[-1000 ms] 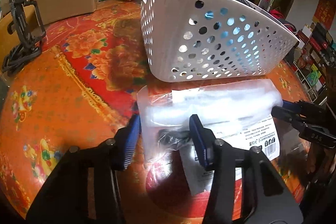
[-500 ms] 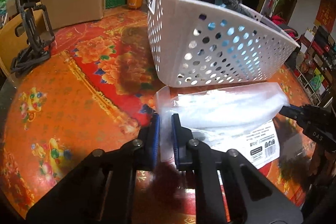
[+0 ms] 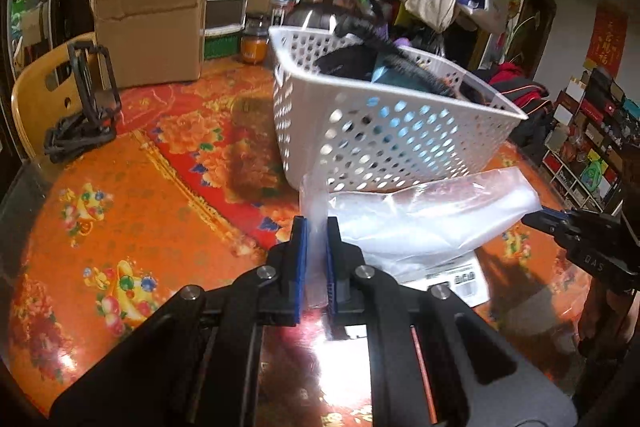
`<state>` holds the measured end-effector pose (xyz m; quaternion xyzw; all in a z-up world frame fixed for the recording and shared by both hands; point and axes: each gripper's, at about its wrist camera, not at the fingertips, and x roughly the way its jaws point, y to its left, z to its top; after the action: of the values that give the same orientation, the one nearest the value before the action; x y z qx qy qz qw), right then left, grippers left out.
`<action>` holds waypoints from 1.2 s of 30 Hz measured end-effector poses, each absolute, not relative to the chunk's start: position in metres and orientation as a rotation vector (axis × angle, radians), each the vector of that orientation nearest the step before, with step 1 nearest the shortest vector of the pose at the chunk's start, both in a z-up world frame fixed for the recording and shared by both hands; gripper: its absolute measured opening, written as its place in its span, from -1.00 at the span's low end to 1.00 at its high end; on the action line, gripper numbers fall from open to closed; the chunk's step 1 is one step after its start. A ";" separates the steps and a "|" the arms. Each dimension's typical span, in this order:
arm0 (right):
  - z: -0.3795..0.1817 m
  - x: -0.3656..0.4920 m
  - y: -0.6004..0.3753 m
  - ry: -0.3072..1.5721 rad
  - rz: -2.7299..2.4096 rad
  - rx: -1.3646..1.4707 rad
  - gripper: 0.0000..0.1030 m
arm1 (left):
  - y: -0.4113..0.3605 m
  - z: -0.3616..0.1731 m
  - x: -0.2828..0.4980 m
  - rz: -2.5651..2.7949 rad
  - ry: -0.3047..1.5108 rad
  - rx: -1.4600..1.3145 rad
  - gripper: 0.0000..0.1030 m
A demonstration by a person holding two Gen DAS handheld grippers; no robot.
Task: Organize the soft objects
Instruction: 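Lift the plastic bag into the white basket and open both grippers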
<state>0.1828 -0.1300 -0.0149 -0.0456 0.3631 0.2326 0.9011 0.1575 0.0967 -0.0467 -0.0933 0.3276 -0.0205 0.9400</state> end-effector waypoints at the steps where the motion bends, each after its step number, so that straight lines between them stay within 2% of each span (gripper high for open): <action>1: -0.010 0.180 -0.131 0.739 0.478 -0.098 -0.92 | 0.095 -0.041 0.154 -0.045 0.656 -0.188 -0.86; 11: 0.030 0.165 -0.138 0.663 0.477 -0.116 -0.92 | 0.091 0.008 0.128 -0.054 0.587 -0.181 -0.86; 22: 0.081 0.173 -0.143 0.589 0.466 -0.117 -0.92 | 0.087 0.071 0.138 -0.072 0.520 -0.161 -0.86; 28: 0.102 0.194 -0.146 0.575 0.453 -0.105 -0.92 | 0.087 0.101 0.175 -0.068 0.511 -0.163 -0.86; 36: 0.122 0.268 -0.142 0.623 0.411 -0.098 -0.92 | 0.090 0.133 0.270 -0.042 0.568 -0.180 -0.86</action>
<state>0.2684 -0.1416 0.1224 -0.0479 0.3042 0.2008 0.9300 0.2699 0.0898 0.1335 -0.0887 0.2796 -0.0205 0.9558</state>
